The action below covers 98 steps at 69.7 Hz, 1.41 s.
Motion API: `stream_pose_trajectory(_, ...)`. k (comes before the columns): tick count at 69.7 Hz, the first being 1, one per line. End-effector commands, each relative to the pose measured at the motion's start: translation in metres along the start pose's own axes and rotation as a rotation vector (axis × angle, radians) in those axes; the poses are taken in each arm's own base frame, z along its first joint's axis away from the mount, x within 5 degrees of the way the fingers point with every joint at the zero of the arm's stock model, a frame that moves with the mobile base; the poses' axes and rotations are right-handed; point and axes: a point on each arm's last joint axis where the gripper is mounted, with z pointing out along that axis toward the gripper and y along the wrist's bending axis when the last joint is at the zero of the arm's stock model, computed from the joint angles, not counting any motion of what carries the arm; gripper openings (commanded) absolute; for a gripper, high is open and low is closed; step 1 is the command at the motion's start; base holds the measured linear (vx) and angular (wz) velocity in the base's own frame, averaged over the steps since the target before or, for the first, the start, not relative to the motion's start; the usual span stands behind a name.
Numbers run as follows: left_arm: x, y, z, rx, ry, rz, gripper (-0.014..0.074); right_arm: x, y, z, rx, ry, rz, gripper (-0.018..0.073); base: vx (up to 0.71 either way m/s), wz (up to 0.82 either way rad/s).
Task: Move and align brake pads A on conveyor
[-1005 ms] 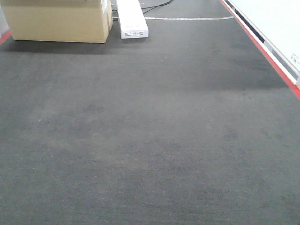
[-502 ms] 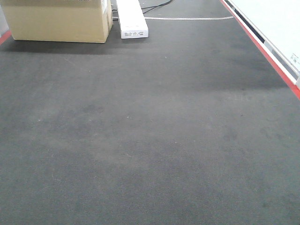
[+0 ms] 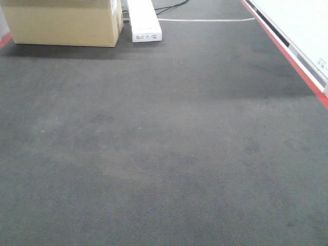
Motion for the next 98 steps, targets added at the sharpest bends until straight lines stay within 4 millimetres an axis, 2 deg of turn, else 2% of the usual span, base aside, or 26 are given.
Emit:
stream_pose_trajectory(1,-0.022,-0.008,0.001,0.035,-0.118,0.018,-0.0006,-0.004,0.001,-0.006,0.000,-0.023,-0.001,-0.0007,0.00,0.00)
stream_pose_trajectory(12,-0.041,-0.020,0.019,0.021,-0.073,0.086,-0.0006,-0.004,0.001,-0.006,-0.002,-0.023,-0.001,-0.0007,0.00,0.00)
stream_pose_trajectory(21,-0.060,-0.039,0.042,0.065,-0.040,0.117,-0.0006,-0.004,0.001,-0.006,-0.001,-0.023,-0.001,-0.0007,0.00,0.00)
stream_pose_trajectory(35,-0.082,-0.079,0.092,0.179,0.067,0.138,-0.0006,-0.004,0.001,-0.006,-0.001,-0.023,-0.001,-0.0007,0.00,0.00)
stream_pose_trajectory(43,-0.090,-0.092,0.122,0.165,0.135,0.158,-0.0006,-0.004,0.001,-0.006,-0.001,-0.023,-0.001,-0.0007,0.00,0.00)
stream_pose_trajectory(49,-0.093,-0.096,0.153,0.150,0.204,0.133,-0.0006,-0.004,0.001,-0.006,0.000,-0.023,-0.001,-0.0007,0.00,0.00)
stream_pose_trajectory(63,-0.090,-0.090,0.212,0.134,0.344,0.009,-0.0006,-0.004,0.001,-0.006,-0.001,-0.023,-0.001,-0.0007,0.00,0.00)
stream_pose_trajectory(75,-0.082,-0.071,0.248,0.076,0.423,-0.046,-0.0006,-0.004,0.001,-0.006,-0.001,-0.023,-0.001,-0.0007,0.00,0.00)
stream_pose_trajectory(98,-0.066,-0.042,0.287,-0.011,0.539,-0.093,-0.0006,-0.004,0.001,-0.006,-0.001,-0.023,-0.001,-0.0007,0.00,0.00)
